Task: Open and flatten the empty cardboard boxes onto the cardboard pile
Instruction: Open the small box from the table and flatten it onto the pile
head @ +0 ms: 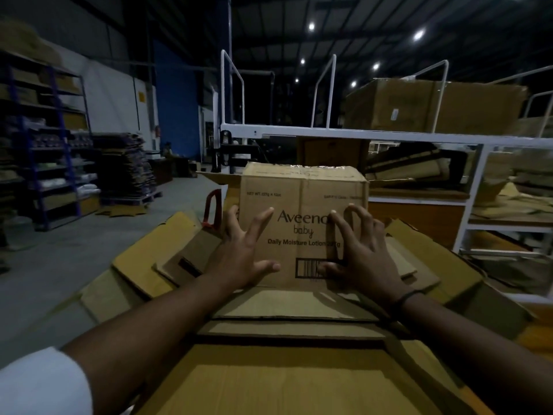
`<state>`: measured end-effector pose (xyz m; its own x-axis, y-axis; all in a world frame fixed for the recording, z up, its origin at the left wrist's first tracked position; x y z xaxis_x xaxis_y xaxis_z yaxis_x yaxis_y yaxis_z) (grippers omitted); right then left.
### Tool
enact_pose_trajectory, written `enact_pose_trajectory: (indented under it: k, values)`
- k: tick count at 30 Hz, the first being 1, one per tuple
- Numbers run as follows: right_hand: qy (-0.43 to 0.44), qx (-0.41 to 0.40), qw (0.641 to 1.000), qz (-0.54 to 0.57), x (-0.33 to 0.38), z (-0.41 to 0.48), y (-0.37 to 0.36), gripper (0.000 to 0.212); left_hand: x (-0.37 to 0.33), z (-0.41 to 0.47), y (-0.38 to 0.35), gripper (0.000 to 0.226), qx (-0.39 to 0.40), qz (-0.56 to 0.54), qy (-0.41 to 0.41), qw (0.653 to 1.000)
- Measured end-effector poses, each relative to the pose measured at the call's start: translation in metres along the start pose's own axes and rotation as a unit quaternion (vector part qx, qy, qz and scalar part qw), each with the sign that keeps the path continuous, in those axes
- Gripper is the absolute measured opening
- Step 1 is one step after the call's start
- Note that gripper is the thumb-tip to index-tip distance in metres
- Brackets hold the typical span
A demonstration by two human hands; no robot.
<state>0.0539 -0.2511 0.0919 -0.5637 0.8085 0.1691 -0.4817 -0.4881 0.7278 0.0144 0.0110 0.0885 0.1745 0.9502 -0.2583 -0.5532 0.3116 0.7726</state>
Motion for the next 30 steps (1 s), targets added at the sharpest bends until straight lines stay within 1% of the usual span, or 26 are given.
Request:
enact_pose_trajectory:
  k: [7,10,12,14,16,17,21,25,28,30]
  values:
    - [0.023,-0.035,0.999,0.010,-0.007,-0.003,-0.005,0.122,-0.006,0.001,0.000,0.119,0.034,0.042,0.007,0.999]
    - [0.030,-0.040,0.998,0.033,-0.008,-0.004,-0.006,0.127,-0.007,-0.001,-0.002,0.120,0.029,0.021,0.007,0.999]
    - [-0.002,-0.040,0.995,0.089,-0.012,-0.008,-0.007,0.137,-0.008,-0.005,-0.005,0.119,0.024,-0.006,0.016,1.000]
    - [-0.072,-0.038,0.986,0.149,-0.019,-0.018,-0.011,0.145,-0.007,-0.011,-0.009,0.120,0.031,0.001,0.032,0.999]
    - [-0.134,-0.023,0.976,0.169,-0.024,-0.028,-0.016,0.147,-0.003,-0.017,-0.013,0.120,0.039,0.019,0.031,0.999]
    - [-0.146,-0.011,0.975,0.167,-0.026,-0.031,-0.018,0.146,-0.001,-0.019,-0.014,0.119,0.042,0.026,0.026,0.998]
    - [-0.144,0.023,0.980,0.137,-0.022,-0.026,-0.016,0.137,0.003,-0.021,-0.017,0.112,0.052,0.061,0.019,0.997]
    - [-0.140,0.025,0.977,0.157,-0.021,-0.028,-0.016,0.127,0.004,-0.024,-0.023,0.115,0.066,0.093,0.023,0.993]
    - [-0.146,0.030,0.980,0.133,-0.018,-0.032,-0.020,0.126,0.006,-0.028,-0.023,0.115,0.080,0.151,0.020,0.985]
    - [-0.154,0.028,0.977,0.143,-0.019,-0.034,-0.021,0.120,0.007,-0.027,-0.019,0.112,0.074,0.215,0.012,0.974]
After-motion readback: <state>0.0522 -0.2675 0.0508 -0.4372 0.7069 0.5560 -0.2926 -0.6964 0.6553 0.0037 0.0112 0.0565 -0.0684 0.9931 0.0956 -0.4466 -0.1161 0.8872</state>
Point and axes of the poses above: each hand's wrist, its own z-axis towards the middle knuckle, its own y-axis out of the back of the hand, x = y × z, the point moved 2 cm from there along z, towards the middle knuckle, and after that the axes turned 7 degrees about z, right-handed, at the moved point
